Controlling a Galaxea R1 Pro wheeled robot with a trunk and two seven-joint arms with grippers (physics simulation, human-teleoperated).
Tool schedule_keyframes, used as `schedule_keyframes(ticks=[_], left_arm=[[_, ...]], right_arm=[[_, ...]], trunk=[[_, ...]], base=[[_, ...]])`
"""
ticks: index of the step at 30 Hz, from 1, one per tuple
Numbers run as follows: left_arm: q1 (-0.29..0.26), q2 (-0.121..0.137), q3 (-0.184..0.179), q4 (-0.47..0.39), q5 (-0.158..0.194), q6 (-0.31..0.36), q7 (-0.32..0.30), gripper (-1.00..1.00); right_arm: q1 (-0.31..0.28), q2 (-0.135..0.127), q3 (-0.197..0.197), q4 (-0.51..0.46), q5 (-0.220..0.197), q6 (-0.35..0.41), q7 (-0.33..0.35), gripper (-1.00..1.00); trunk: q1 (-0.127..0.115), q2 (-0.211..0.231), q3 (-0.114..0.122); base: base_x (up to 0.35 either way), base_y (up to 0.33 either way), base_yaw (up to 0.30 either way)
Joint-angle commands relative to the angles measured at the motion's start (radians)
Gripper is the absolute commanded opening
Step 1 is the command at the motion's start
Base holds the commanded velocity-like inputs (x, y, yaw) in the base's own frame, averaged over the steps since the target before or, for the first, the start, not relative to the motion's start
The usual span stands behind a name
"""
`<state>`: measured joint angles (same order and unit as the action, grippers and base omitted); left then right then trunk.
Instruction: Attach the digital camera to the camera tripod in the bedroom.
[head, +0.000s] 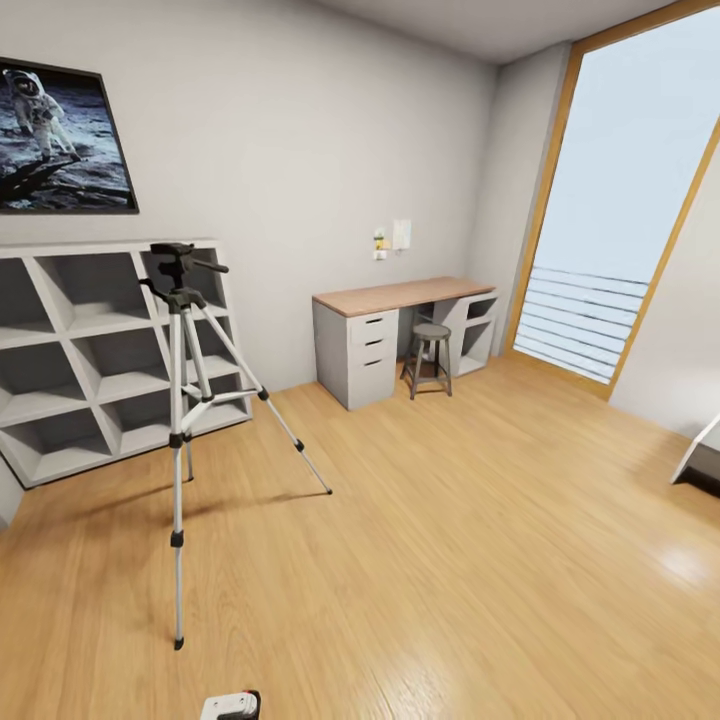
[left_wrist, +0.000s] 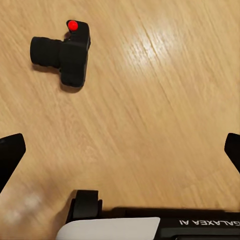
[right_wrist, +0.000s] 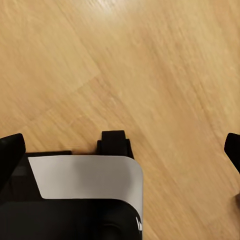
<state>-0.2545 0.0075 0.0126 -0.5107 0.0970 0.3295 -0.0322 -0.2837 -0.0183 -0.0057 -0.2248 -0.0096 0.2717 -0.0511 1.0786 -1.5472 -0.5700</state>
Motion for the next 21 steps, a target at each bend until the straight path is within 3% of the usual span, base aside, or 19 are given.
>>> schedule_keyframes(ticks=[1, 21], left_arm=[[0.000, 0.001, 0.001, -0.001, 0.010, 0.006, -0.002, 1.00], [0.000, 0.005, 0.000, -0.002, 0.010, 0.007, -0.003, 1.00]], right_arm=[[0.000, 0.000, 0.000, -0.002, -0.001, 0.006, -0.002, 1.00], [0.000, -0.001, 0.000, 0.034, 0.007, -0.050, -0.001, 1.00]], trunk=[[0.004, -0.008, -0.004], [0.081, -0.148, -0.067]], base=[[0.000, 0.000, 0.000], [0.000, 0.000, 0.000]])
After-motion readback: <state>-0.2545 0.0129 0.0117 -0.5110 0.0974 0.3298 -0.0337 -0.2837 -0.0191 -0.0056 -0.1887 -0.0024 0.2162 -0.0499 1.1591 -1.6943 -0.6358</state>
